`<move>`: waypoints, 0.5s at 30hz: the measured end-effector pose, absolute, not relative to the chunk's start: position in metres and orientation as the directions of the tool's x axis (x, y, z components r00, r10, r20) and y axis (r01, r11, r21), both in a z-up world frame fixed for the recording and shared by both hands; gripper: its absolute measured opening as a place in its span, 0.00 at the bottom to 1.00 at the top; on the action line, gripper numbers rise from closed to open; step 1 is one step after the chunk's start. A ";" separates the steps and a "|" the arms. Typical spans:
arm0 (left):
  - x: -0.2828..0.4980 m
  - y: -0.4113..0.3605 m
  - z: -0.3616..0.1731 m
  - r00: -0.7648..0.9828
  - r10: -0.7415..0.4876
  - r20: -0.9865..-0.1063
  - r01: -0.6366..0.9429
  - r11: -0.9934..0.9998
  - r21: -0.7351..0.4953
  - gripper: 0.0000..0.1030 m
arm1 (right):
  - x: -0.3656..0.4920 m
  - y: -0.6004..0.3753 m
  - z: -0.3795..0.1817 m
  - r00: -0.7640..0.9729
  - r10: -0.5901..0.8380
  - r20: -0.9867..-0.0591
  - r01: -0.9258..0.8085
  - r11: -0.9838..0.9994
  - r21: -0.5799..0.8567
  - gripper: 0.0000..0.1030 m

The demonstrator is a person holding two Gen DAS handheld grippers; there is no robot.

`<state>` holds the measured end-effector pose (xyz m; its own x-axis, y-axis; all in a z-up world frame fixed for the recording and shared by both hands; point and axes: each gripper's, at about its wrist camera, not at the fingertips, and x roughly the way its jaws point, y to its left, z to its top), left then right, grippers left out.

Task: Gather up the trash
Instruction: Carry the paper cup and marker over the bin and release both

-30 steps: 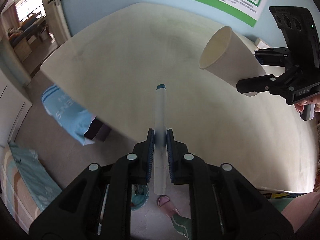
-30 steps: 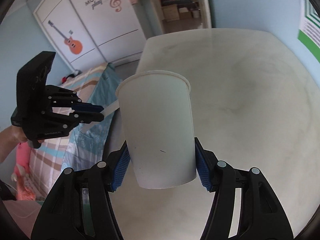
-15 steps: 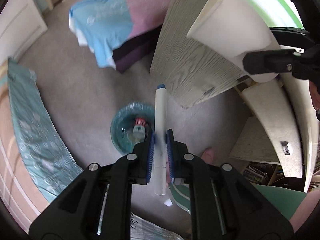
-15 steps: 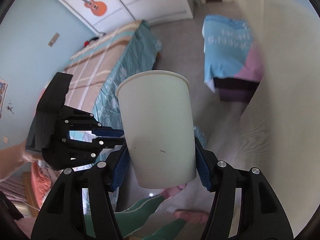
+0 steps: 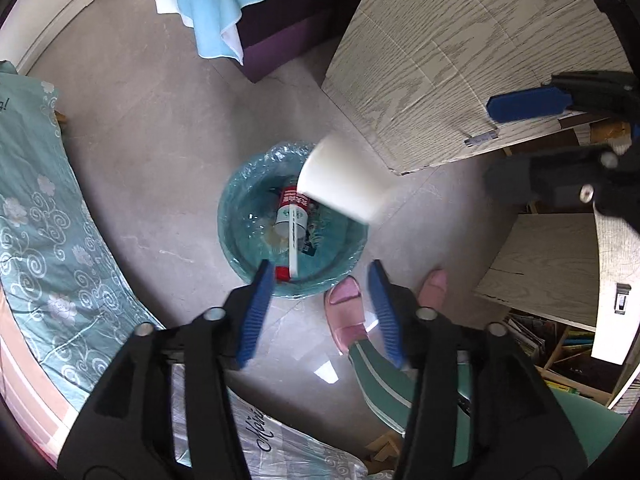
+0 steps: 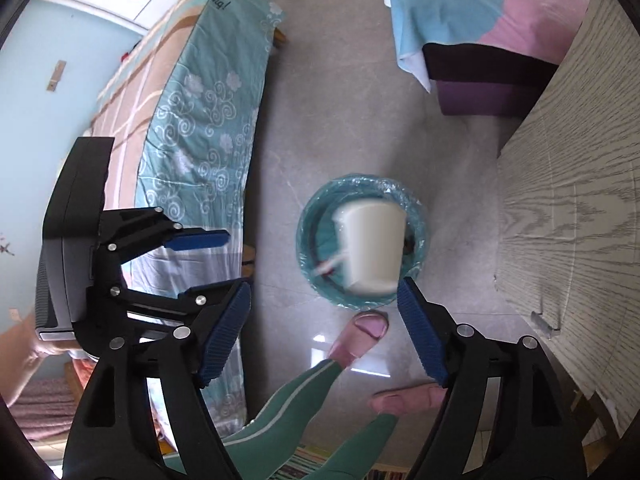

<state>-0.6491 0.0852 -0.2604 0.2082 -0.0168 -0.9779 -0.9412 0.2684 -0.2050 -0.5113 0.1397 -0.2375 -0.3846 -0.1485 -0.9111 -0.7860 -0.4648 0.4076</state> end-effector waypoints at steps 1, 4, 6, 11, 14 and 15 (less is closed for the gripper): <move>-0.650 0.084 -0.259 0.212 -0.015 -0.977 -0.940 0.270 -0.208 0.49 | -0.509 0.139 -0.236 -0.391 -0.147 -0.909 -0.785 -0.463 0.412 0.74; -0.652 0.082 -0.255 0.208 -0.007 -0.978 -0.939 0.277 -0.202 0.54 | -0.504 0.141 -0.235 -0.392 -0.129 -0.911 -0.788 -0.464 0.405 0.74; -0.653 0.080 -0.251 0.210 0.005 -0.978 -0.940 0.276 -0.201 0.58 | -0.501 0.143 -0.230 -0.397 -0.118 -0.910 -0.788 -0.464 0.404 0.74; -0.657 0.079 -0.245 0.217 0.021 -0.976 -0.947 0.247 -0.206 0.62 | -0.496 0.145 -0.218 -0.398 -0.096 -0.912 -0.787 -0.476 0.393 0.76; -0.657 0.080 -0.245 0.212 0.021 -0.977 -0.950 0.240 -0.201 0.62 | -0.496 0.143 -0.215 -0.396 -0.096 -0.913 -0.786 -0.480 0.391 0.76; -0.658 0.080 -0.244 0.211 0.022 -0.977 -0.950 0.239 -0.199 0.62 | -0.497 0.142 -0.214 -0.401 -0.099 -0.911 -0.781 -0.483 0.397 0.76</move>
